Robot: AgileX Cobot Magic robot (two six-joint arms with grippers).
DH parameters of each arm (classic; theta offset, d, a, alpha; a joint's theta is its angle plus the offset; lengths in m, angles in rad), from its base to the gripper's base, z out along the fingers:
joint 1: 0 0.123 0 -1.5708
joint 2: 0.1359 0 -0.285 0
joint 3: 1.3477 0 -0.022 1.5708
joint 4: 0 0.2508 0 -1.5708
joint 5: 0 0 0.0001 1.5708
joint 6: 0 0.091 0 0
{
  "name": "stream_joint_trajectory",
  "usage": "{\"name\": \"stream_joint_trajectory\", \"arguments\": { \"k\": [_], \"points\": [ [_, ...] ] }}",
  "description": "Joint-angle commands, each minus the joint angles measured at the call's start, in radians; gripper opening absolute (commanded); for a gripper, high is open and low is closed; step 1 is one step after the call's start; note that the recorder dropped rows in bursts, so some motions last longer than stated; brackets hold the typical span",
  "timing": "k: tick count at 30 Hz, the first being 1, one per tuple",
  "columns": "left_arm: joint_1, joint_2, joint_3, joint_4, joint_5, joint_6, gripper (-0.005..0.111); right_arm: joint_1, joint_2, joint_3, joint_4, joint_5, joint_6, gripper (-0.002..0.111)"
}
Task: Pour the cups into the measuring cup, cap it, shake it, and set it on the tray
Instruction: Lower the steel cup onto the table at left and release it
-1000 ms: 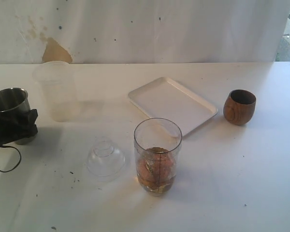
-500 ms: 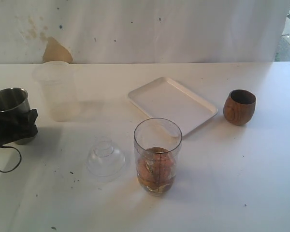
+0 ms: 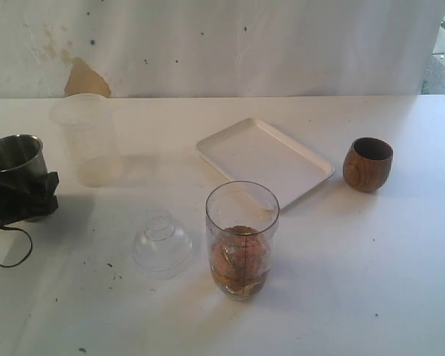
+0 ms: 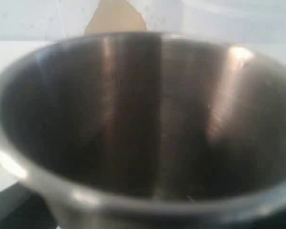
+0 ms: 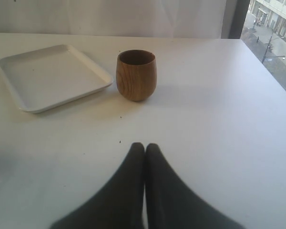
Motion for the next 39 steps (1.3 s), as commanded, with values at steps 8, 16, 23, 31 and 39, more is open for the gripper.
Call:
{"name": "stream_joint_trajectory", "arguments": {
  "k": [8, 16, 23, 31, 39],
  "points": [
    [0.001, 0.006, 0.034, -0.016, 0.015, 0.017, 0.094, 0.005, -0.007, 0.003, -0.003, -0.007, 0.003, 0.0],
    [0.001, 0.003, 0.13, -0.098, -0.023, 0.061, 0.094, 0.005, -0.007, 0.003, -0.003, -0.007, 0.003, 0.0],
    [0.001, -0.055, 0.191, -0.12, -0.023, 0.079, 0.094, 0.005, -0.007, 0.003, -0.003, -0.007, 0.003, 0.0],
    [0.001, -0.198, 0.297, 0.036, -0.023, 0.028, 0.094, 0.005, -0.007, 0.003, -0.003, -0.007, 0.003, 0.0],
    [0.001, -0.586, 0.337, 0.115, 0.234, -0.168, 0.094, 0.005, -0.007, 0.003, -0.003, -0.007, 0.003, 0.0]
  ]
}}
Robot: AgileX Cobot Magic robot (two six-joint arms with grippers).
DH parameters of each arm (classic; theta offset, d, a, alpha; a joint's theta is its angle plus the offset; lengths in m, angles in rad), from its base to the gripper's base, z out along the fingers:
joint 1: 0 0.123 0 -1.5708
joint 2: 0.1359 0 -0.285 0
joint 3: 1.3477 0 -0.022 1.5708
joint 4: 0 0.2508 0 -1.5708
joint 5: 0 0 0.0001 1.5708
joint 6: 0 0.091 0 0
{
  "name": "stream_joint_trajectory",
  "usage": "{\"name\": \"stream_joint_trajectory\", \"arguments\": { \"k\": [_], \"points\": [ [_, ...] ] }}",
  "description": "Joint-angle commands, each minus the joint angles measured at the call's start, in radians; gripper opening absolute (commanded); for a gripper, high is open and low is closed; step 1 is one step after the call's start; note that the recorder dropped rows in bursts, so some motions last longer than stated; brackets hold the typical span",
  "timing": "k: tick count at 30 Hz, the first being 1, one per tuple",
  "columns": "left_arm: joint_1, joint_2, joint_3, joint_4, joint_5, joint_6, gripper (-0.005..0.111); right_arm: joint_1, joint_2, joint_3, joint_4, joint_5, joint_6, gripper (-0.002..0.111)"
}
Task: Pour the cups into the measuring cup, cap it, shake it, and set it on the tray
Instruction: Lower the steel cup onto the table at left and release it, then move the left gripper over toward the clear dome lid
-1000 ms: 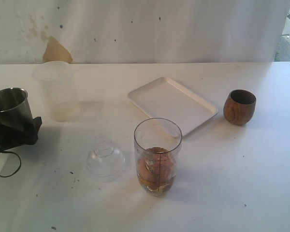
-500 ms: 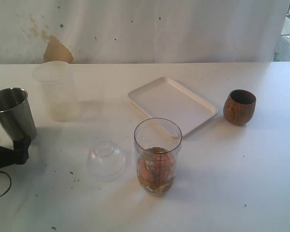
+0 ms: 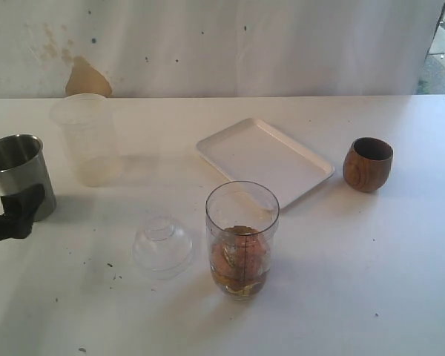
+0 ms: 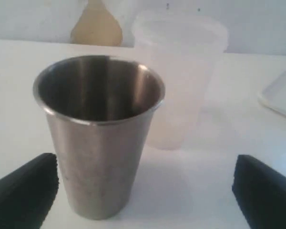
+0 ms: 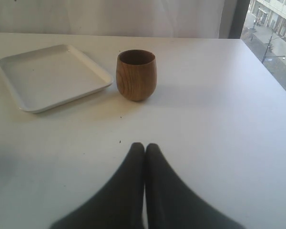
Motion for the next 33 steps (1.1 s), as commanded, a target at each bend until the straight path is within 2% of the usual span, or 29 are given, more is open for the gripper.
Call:
{"name": "stream_joint_trajectory", "arguments": {
  "k": [1, 2, 3, 5, 6, 9, 11, 12, 16, 20, 22, 27, 33],
  "points": [
    [0.001, -0.238, -0.016, 0.038, 0.264, -0.079, 0.094, 0.005, -0.007, 0.003, -0.003, -0.007, 0.003, 0.0],
    [0.001, -0.284, -0.043, 0.044, 0.368, -0.1, 0.094, 0.005, -0.007, 0.003, -0.003, -0.007, 0.003, 0.0],
    [-0.003, -0.368, -0.126, 0.089, 0.624, -0.188, 0.094, 0.005, -0.007, 0.003, -0.003, -0.007, 0.003, 0.0],
    [-0.022, -0.433, -0.294, 0.164, 0.901, -0.35, 0.094, 0.005, -0.007, 0.003, -0.003, -0.007, 0.003, 0.0],
    [-0.044, -0.442, -0.408, 0.194, 1.082, -0.402, 0.094, 0.005, -0.007, 0.003, -0.003, -0.007, 0.003, 0.0],
    [-0.096, -0.402, -0.692, 0.188, 1.428, -0.342, 0.094, 0.005, -0.007, 0.003, -0.003, -0.007, 0.003, 0.0],
    [-0.12, -0.33, -0.872, 0.059, 1.609, -0.172, 0.094, 0.005, -0.007, 0.003, -0.003, -0.007, 0.003, 0.0],
    [-0.121, -0.288, -0.954, -0.07, 1.674, -0.078, 0.094, 0.005, -0.007, 0.003, -0.003, -0.007, 0.003, 0.0],
    [-0.123, -0.158, -1.119, -0.366, 1.792, 0.1, 0.093, 0.005, -0.007, 0.003, -0.003, -0.007, 0.003, 0.0],
    [-0.13, 0.0, -1.304, -0.559, 1.964, 0.284, 0.078, 0.005, -0.007, 0.003, -0.003, -0.007, 0.003, 0.0],
    [-0.148, 0.083, -1.407, -0.54, 2.058, 0.322, 0.073, 0.005, -0.007, 0.003, -0.003, -0.007, 0.003, 0.0],
    [-0.241, 0.235, -1.618, -0.404, 2.207, 0.35, 0.073, 0.005, -0.007, 0.003, -0.003, -0.007, 0.003, 0.0],
    [-0.345, 0.377, -1.762, -0.249, 2.308, 0.396, 0.073, 0.005, -0.007, 0.003, -0.003, -0.007, 0.003, 0.0]
  ]
}}
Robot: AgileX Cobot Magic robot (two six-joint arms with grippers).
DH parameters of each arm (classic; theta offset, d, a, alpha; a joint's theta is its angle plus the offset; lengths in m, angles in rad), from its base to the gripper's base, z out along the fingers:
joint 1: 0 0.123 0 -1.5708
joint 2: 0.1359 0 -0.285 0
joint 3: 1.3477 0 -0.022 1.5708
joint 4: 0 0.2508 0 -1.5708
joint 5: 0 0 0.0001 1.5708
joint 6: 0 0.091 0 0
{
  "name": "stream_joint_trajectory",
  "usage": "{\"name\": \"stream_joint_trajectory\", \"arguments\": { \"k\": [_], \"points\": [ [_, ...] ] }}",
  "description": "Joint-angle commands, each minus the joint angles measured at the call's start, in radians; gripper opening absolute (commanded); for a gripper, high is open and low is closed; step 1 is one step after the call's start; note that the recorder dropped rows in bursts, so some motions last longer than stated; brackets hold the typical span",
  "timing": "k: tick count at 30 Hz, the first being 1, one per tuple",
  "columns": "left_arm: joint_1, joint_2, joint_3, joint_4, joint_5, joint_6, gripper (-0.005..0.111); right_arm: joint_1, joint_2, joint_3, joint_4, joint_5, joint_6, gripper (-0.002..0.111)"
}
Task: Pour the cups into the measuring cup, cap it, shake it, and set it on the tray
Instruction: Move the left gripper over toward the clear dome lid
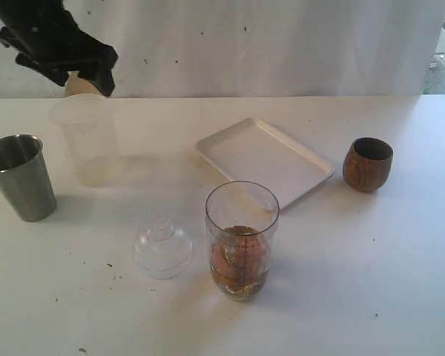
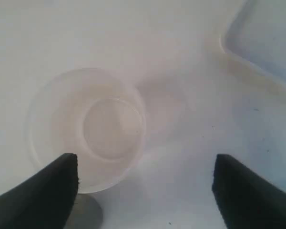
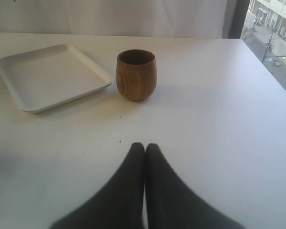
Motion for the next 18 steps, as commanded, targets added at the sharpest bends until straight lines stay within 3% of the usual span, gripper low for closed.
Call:
{"name": "stream_joint_trajectory", "arguments": {
  "k": [1, 9, 18],
  "points": [
    [-0.063, 0.096, -0.084, 0.115, 0.074, 0.009, 0.073, 0.005, -0.007, 0.003, -0.003, -0.007, 0.001, 0.0],
    [-0.06, 0.182, -0.106, 0.138, 0.054, -0.032, 0.073, 0.005, -0.007, 0.003, -0.003, -0.007, 0.001, 0.0],
    [-0.06, 0.226, -0.106, 0.141, -0.055, -0.039, 0.07, 0.005, -0.007, 0.003, -0.003, -0.007, 0.001, 0.0]
  ]
}}
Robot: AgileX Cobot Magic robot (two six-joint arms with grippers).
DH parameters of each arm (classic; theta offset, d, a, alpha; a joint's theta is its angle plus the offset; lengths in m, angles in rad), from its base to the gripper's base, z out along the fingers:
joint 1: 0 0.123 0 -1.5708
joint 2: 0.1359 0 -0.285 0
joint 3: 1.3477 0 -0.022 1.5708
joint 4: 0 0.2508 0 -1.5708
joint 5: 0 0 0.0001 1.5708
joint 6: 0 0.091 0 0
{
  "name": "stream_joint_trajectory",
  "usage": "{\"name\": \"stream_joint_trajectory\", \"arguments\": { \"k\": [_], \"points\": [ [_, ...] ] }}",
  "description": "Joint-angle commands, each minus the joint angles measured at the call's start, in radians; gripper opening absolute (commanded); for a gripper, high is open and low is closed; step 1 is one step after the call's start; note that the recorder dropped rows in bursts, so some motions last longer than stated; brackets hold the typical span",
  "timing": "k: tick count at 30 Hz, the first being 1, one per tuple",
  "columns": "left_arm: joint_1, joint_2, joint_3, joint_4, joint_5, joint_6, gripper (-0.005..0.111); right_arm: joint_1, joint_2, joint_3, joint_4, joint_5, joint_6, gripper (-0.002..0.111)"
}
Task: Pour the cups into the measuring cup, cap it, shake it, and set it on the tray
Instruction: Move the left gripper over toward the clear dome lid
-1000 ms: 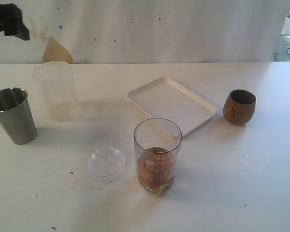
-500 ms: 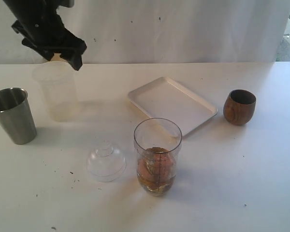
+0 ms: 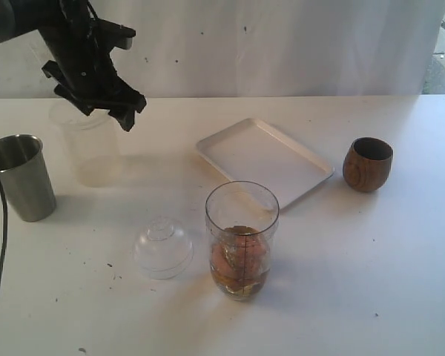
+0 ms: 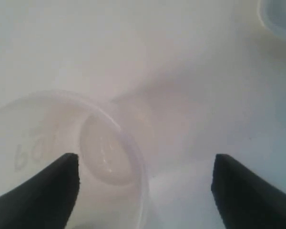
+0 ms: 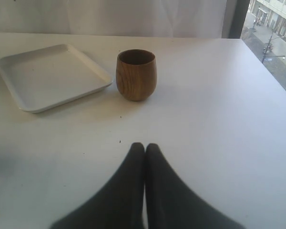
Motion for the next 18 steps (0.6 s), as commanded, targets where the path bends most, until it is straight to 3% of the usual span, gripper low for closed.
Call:
{"name": "stream_joint_trajectory", "arguments": {
  "k": [1, 9, 12, 16, 18],
  "points": [
    [0.005, 0.017, -0.009, 0.007, -0.03, -0.014, 0.07, 0.005, -0.007, 0.003, -0.003, -0.007, 0.001, 0.0],
    [0.005, 0.075, -0.009, -0.004, 0.044, -0.038, 0.066, 0.005, -0.007, 0.003, -0.003, -0.007, 0.001, 0.0],
    [0.005, 0.078, -0.009, -0.005, 0.068, -0.035, 0.048, 0.005, -0.007, 0.003, -0.003, -0.007, 0.001, 0.0],
    [0.005, 0.049, -0.009, -0.01, 0.107, -0.009, -0.001, 0.005, -0.007, 0.003, -0.003, -0.007, 0.001, 0.0],
    [0.005, 0.029, -0.009, -0.024, 0.107, 0.028, 0.001, 0.005, -0.007, 0.003, -0.003, -0.007, 0.001, 0.0]
  ]
}}
